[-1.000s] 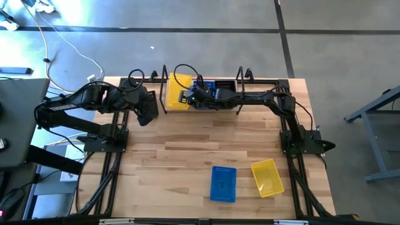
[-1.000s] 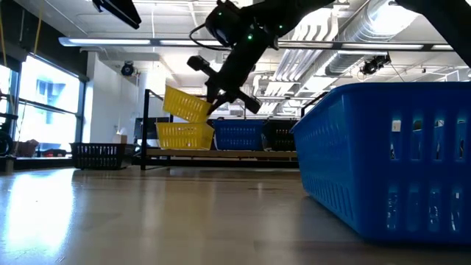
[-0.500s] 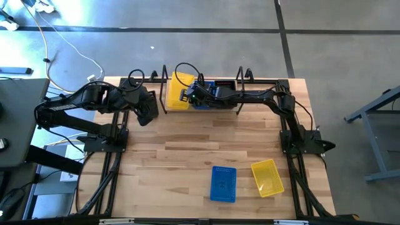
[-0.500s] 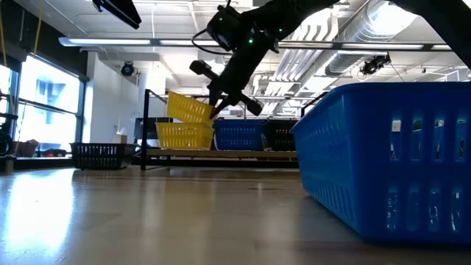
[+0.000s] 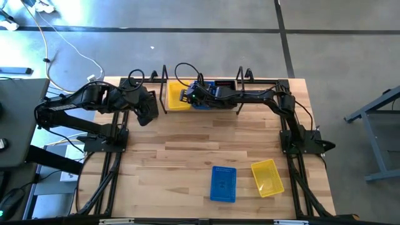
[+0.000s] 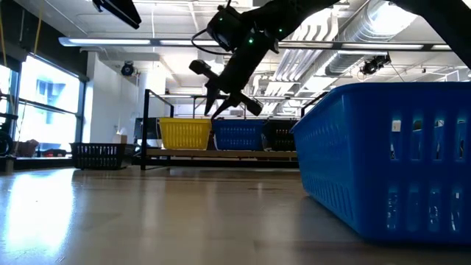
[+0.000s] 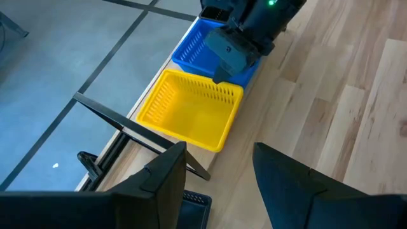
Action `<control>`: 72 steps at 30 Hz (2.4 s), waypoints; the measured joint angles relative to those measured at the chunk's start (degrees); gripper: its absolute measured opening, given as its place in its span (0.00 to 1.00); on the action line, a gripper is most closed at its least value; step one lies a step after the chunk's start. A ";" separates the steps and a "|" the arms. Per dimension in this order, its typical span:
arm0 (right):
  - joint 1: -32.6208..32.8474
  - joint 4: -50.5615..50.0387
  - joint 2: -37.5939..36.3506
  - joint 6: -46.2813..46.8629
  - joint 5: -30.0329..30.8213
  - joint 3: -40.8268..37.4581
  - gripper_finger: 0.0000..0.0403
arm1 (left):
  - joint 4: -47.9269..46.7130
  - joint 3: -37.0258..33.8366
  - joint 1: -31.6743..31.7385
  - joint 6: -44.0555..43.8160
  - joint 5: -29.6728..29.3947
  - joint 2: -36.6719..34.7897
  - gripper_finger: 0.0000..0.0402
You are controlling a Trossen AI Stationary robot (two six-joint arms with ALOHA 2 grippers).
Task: Stack baskets on shelf by color
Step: Stack the blue basket on top of the blue baskets on the shelf
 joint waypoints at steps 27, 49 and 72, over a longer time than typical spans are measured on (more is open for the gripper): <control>10.21 -28.17 -0.32 -28.78 -14.32 15.87 0.15 | -2.03 0.00 0.00 0.94 0.37 -0.02 0.42; 31.89 -40.51 -0.32 -22.89 -18.36 15.87 0.20 | -2.97 -0.02 0.00 0.98 1.99 -0.02 0.42; 48.55 -39.06 1.33 -32.63 -17.59 13.18 0.34 | -2.91 -0.02 0.01 -1.53 2.12 -0.02 0.42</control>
